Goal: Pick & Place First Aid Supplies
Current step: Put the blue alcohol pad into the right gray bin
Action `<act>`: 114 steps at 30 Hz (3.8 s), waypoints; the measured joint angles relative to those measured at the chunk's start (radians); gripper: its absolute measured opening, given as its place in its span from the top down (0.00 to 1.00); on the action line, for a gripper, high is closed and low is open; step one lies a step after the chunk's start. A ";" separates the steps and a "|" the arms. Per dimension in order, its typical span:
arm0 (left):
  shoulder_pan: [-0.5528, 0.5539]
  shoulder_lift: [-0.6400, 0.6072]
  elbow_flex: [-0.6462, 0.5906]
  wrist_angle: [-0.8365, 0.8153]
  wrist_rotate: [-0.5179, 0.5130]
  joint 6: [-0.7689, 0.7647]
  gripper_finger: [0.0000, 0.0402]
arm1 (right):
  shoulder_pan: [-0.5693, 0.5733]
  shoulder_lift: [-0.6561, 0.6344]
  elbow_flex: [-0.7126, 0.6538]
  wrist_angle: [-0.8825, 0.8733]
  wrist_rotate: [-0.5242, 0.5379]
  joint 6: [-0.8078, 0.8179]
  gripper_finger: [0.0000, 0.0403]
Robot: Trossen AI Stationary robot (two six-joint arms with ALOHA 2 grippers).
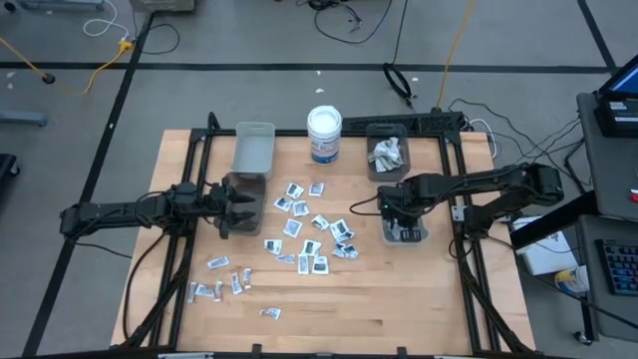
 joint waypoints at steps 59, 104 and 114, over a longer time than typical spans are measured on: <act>0.000 0.000 0.000 0.000 0.000 0.000 0.43 | 0.142 0.448 0.696 -0.105 0.001 -0.334 0.59; 0.000 0.000 0.000 0.000 0.000 0.000 0.43 | 0.173 0.540 0.535 0.087 0.007 -0.309 1.00; 0.000 0.000 0.000 0.000 0.000 0.000 0.43 | 0.159 0.412 0.589 -0.059 0.059 -0.357 1.00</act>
